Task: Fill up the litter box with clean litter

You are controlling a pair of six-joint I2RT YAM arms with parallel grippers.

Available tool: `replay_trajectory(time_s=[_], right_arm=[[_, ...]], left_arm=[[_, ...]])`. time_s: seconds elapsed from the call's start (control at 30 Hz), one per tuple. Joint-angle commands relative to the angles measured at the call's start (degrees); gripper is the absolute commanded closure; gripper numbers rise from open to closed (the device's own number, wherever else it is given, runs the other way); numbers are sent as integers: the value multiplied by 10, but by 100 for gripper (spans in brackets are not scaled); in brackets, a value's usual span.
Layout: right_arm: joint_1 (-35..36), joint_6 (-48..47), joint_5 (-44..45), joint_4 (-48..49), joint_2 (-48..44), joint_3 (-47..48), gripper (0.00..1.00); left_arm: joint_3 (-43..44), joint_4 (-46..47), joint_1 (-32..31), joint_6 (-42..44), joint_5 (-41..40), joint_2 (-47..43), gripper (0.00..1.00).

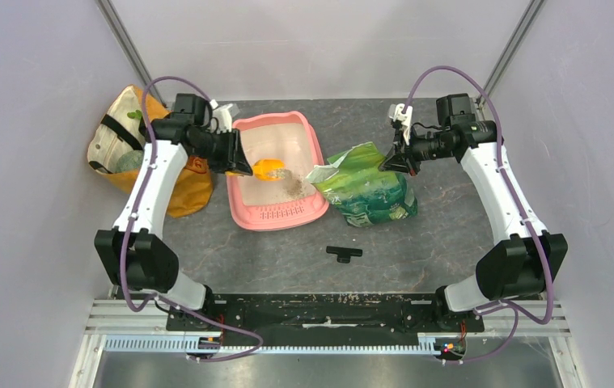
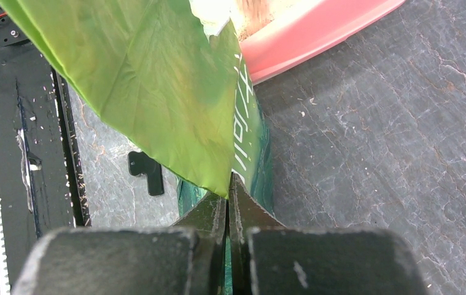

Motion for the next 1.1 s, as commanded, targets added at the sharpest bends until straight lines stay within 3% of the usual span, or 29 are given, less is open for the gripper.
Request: replay_trajectory(time_s=[0.0,0.13,0.2,0.33,0.63,0.83,1.07], right_arm=[[3,-1,-14,12,-8,31,100],[2,-2,-16,12,-10,30,100],[3,-4,-16,11,-11,29,100],[2,-14,-19,4,-12,29,100],[2,-28,-13,-7,-21,26,100],[1,-32,-15,-8,-26,22,100],[0,-42,-12,-11,-38,16,100]], left_arm=[[35,-9,-62,51,-165,-39,98],[51,-14,-95,91,-222,-54,98],[65,-21,-96,117,-207,-55,98],[117,-64,-95,177,-87,-51,98],[196,-145,-98,180,152,-8,98],[197,-162,-119,193,157,8,98],[212,-164,-162,172,91,50,98]])
